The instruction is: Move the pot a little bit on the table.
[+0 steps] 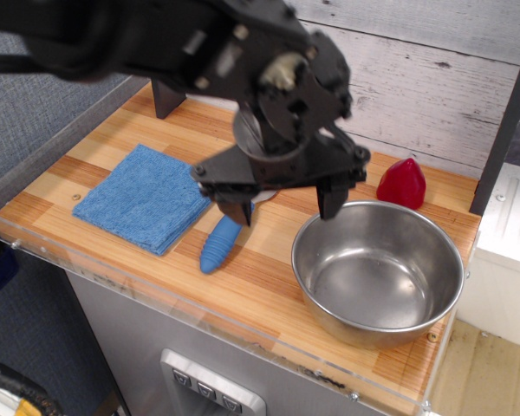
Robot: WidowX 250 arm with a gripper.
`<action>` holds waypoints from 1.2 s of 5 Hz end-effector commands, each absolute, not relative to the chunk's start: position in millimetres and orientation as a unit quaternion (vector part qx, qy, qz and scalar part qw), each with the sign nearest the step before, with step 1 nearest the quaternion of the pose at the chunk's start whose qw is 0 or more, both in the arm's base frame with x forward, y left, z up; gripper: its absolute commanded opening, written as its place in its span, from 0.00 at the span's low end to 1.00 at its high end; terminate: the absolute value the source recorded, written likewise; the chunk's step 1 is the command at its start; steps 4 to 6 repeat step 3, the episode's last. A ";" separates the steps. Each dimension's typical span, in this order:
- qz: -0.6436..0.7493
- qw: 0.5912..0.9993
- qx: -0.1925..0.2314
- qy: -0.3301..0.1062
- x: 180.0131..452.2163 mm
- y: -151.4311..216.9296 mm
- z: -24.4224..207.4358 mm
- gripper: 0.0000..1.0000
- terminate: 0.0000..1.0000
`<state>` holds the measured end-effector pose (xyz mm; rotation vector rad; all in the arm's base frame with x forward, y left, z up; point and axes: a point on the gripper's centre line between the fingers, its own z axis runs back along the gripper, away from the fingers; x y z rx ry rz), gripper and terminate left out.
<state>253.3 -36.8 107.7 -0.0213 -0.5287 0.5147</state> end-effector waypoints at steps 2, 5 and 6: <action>0.253 0.928 -0.018 -0.273 247.2 -37.2 116.2 1.00 0.00; 0.253 0.928 -0.018 -0.273 247.2 -37.2 116.2 1.00 1.00; 0.253 0.928 -0.018 -0.273 247.2 -37.2 116.2 1.00 1.00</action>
